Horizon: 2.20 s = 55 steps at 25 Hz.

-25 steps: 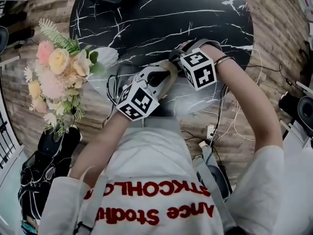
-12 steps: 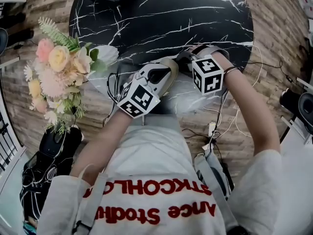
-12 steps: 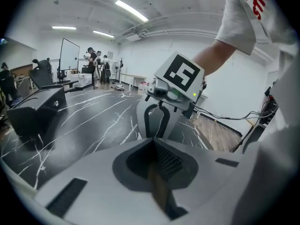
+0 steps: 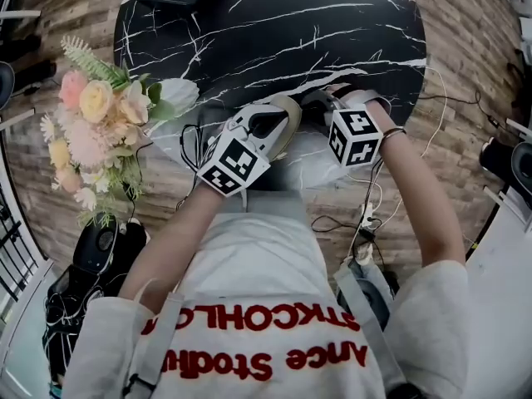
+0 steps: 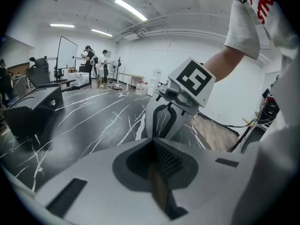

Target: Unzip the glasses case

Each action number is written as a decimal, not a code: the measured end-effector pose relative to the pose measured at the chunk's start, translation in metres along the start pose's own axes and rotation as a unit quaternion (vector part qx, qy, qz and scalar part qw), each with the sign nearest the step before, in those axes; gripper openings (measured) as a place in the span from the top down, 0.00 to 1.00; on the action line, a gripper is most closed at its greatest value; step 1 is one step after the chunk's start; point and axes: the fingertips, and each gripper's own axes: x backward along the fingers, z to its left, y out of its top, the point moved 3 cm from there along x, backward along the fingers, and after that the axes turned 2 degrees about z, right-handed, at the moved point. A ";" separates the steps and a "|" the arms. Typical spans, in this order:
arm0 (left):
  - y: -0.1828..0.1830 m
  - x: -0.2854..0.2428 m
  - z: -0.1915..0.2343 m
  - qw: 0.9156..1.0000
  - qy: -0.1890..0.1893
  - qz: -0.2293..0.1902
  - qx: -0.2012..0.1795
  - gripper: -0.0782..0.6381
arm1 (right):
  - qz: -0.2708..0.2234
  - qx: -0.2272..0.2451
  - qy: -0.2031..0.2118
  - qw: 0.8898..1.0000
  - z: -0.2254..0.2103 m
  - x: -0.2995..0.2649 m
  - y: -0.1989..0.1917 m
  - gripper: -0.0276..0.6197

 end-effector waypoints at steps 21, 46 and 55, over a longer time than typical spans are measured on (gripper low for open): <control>0.003 0.000 0.000 1.000 -0.025 -0.005 0.008 0.89 | -0.096 -0.188 -0.057 0.976 0.019 0.006 0.002 0.85; 0.002 0.000 0.000 0.999 -0.034 -0.008 -0.001 0.89 | -0.094 -0.268 -0.099 0.954 0.070 -0.009 0.047 0.91; 0.000 0.003 0.001 0.998 -0.045 -0.045 0.007 0.89 | -0.115 -0.373 -0.151 0.908 0.080 -0.020 0.070 0.91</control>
